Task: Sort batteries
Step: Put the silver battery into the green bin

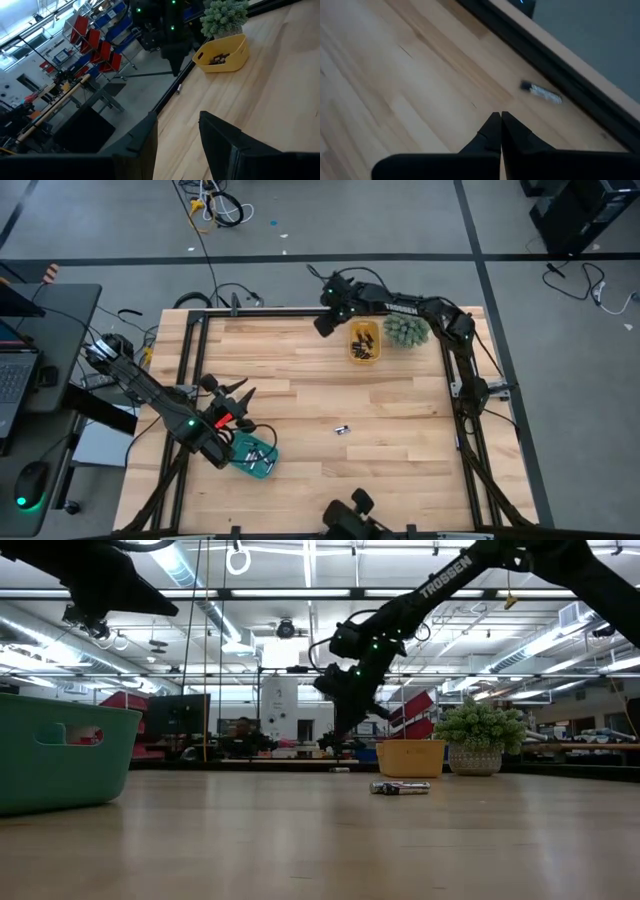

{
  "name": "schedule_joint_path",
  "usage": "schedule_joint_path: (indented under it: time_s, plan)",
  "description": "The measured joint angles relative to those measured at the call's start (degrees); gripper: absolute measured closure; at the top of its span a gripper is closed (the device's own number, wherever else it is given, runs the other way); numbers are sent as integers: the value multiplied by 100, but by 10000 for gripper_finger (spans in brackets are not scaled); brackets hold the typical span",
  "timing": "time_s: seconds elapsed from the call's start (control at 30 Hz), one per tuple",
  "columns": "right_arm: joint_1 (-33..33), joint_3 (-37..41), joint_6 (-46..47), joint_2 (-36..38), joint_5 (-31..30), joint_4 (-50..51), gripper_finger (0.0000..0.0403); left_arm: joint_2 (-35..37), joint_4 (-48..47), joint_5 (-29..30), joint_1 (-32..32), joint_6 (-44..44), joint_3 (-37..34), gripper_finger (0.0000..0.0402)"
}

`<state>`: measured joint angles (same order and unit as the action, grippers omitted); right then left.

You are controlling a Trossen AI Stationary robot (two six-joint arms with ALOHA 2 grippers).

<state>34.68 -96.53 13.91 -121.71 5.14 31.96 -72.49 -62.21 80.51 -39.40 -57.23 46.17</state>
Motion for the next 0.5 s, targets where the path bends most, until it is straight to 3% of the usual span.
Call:
schedule_joint_path:
  time_s: [0.17,0.27,0.4,0.5]
  plan:
    - [-42,-242,-8,-54,-442,-359,403,0,153,-5,137,0,0,259]
    - [18,-385,-174,-96,-140,-65,403,0,610,111,347,220,0,259]
    - [-35,-374,-938,249,181,432,403,2,1961,-344,765,2121,0,259]
    - [-159,-397,-1375,977,51,600,403,20,3343,-1530,1173,4099,0,259]
